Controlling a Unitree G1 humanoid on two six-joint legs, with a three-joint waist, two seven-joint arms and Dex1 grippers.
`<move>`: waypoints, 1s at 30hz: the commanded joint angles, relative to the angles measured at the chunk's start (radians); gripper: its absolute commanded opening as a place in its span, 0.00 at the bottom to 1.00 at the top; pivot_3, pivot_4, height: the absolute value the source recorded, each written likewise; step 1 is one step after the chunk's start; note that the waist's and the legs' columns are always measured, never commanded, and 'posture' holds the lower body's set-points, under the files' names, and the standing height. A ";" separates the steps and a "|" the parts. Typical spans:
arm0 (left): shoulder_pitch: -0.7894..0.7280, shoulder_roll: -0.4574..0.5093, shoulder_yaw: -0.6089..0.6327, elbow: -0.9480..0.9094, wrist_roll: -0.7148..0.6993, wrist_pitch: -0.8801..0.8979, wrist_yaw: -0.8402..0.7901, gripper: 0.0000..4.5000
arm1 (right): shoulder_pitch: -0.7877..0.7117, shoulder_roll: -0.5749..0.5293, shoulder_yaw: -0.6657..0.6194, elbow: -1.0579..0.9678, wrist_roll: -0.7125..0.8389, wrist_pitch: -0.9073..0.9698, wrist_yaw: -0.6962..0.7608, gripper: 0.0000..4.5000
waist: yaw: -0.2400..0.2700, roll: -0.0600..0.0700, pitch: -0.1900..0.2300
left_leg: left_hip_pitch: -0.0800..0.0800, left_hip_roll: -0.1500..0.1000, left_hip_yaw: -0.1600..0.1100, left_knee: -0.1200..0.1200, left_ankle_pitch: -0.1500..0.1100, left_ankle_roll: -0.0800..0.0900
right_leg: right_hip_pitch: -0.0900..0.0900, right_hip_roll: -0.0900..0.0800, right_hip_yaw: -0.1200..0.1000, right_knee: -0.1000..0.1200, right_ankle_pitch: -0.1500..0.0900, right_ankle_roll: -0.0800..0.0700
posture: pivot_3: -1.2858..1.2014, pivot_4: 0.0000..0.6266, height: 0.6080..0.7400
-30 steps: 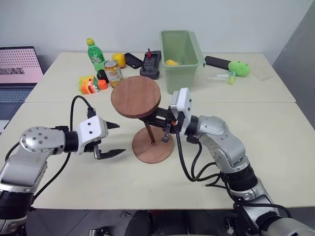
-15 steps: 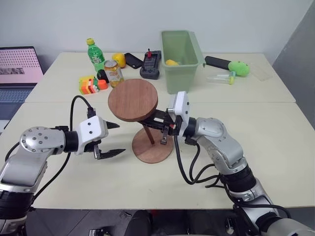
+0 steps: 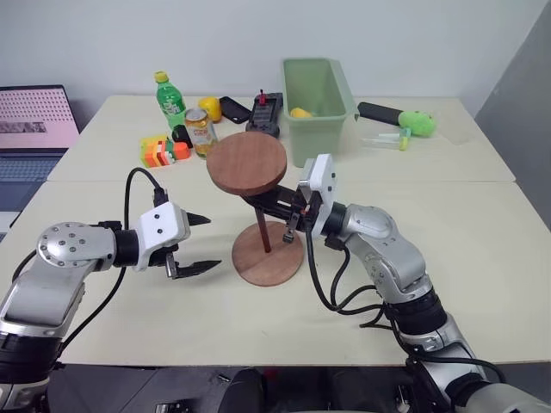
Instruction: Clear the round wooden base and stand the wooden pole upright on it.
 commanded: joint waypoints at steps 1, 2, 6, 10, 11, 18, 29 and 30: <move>-0.006 -0.001 0.034 -0.029 -0.025 0.009 0.009 1.00 | 0.067 -0.046 0.029 0.118 -0.060 0.059 -0.010 0.05 | 0.001 0.000 -0.001 | 0.007 0.000 0.000 -0.004 0.000 0.000 | 0.007 0.000 0.000 -0.003 0.000 0.000 | 0.52 0.24 1.00; -0.005 -0.001 0.035 -0.031 -0.025 0.011 0.009 1.00 | 0.068 -0.047 0.031 0.117 -0.063 0.062 -0.012 0.05 | 0.001 0.000 -0.003 | 0.011 0.000 0.000 -0.007 0.000 0.000 | 0.010 0.000 0.000 -0.006 0.000 0.000 | 0.52 0.24 1.00; -0.001 0.001 0.037 -0.035 -0.029 0.017 0.011 1.00 | 0.062 -0.040 0.046 0.097 -0.065 0.078 -0.021 0.05 | 0.001 0.000 -0.005 | 0.012 -0.001 0.000 -0.010 0.000 0.000 | 0.011 0.001 0.000 -0.008 0.000 0.000 | 0.52 0.24 1.00; -0.008 -0.001 0.032 -0.033 -0.030 0.020 0.013 1.00 | 0.051 -0.037 0.064 0.076 -0.056 0.091 -0.017 0.05 | 0.002 0.000 -0.005 | 0.012 0.000 0.000 -0.010 0.000 0.000 | 0.011 0.000 0.000 -0.008 0.000 0.000 | 0.52 0.24 1.00; -0.007 0.000 0.032 -0.034 -0.030 0.020 0.014 1.00 | 0.049 -0.034 0.061 0.065 -0.047 0.104 -0.022 0.05 | 0.002 0.000 -0.005 | 0.012 0.000 0.000 -0.010 0.000 0.000 | 0.011 0.000 0.000 -0.008 0.000 0.000 | 0.52 0.24 1.00; -0.009 -0.001 0.026 -0.034 -0.027 0.020 0.016 1.00 | 0.028 -0.045 0.068 0.008 -0.028 0.151 -0.001 0.30 | 0.003 -0.001 -0.003 | 0.011 0.001 0.000 -0.011 0.000 0.000 | 0.010 0.000 0.000 -0.009 0.000 0.000 | 0.52 0.24 1.00; -0.010 -0.012 0.037 -0.060 -0.065 0.025 0.013 1.00 | 0.013 -0.081 0.085 -0.045 -0.057 0.166 0.038 0.79 | -0.003 0.000 0.001 | -0.009 0.001 0.000 -0.010 0.000 -0.001 | -0.009 -0.001 0.000 -0.009 0.000 0.000 | 0.52 0.24 1.00; -0.010 -0.014 0.039 -0.060 -0.069 0.029 0.016 1.00 | 0.013 -0.089 0.087 -0.042 -0.064 0.162 0.043 0.84 | -0.002 0.000 0.001 | -0.009 0.001 0.000 -0.010 0.000 -0.001 | -0.009 -0.001 0.000 -0.009 0.000 0.000 | 0.52 0.24 1.00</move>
